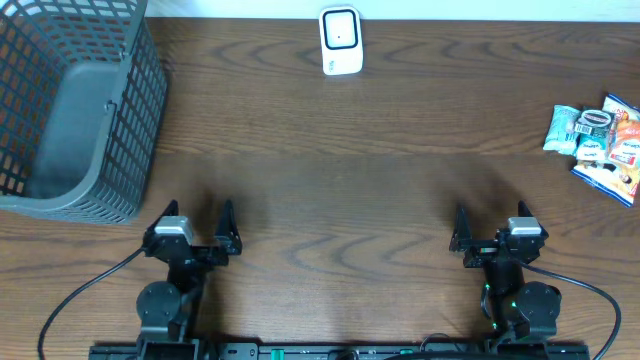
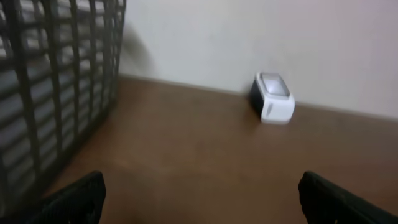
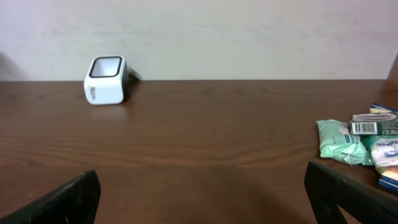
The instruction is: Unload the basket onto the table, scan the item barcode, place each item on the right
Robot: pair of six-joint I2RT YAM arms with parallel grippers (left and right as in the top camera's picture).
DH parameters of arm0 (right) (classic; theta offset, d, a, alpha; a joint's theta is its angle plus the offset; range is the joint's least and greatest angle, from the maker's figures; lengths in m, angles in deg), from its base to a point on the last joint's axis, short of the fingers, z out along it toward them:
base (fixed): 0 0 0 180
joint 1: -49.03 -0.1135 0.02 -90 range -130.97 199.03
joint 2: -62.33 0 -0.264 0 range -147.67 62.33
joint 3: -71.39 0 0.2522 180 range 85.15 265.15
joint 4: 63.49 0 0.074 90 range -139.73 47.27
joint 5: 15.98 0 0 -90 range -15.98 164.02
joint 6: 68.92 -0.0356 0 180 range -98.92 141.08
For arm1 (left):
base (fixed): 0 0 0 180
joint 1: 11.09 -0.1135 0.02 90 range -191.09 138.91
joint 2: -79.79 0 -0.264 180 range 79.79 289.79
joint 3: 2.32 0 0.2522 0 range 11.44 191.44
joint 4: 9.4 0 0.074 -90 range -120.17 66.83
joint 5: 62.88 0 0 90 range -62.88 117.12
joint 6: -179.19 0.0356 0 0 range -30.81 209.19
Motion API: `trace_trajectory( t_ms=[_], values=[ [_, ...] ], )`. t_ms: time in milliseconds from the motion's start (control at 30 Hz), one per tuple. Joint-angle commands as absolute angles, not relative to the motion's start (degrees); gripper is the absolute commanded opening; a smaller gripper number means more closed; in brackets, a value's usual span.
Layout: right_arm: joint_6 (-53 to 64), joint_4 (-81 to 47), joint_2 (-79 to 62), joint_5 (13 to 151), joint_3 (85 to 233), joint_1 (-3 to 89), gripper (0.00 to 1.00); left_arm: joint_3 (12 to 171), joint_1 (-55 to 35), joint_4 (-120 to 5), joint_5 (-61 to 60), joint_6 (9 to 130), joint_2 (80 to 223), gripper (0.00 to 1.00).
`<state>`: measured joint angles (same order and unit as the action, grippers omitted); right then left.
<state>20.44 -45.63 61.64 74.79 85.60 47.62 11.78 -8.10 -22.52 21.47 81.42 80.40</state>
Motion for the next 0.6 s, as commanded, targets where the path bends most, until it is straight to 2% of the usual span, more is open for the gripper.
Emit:
trace_trajectory(
  t_ms=[0, 300, 567],
  values=[
    [20.3, -45.4, 62.0, 74.6, 85.5, 47.6, 0.99, 11.7, -8.5, -25.4, 21.2, 84.3, 79.8, 0.98],
    [20.3, -45.4, 62.0, 74.6, 85.5, 47.6, 0.99, 11.7, -8.5, -26.8, 21.6, 84.5, 79.8, 0.98],
    [20.3, -45.4, 62.0, 74.6, 85.5, 47.6, 0.99, 11.7, -8.5, -27.0, 21.8, 89.4, 79.8, 0.98]
  ],
)
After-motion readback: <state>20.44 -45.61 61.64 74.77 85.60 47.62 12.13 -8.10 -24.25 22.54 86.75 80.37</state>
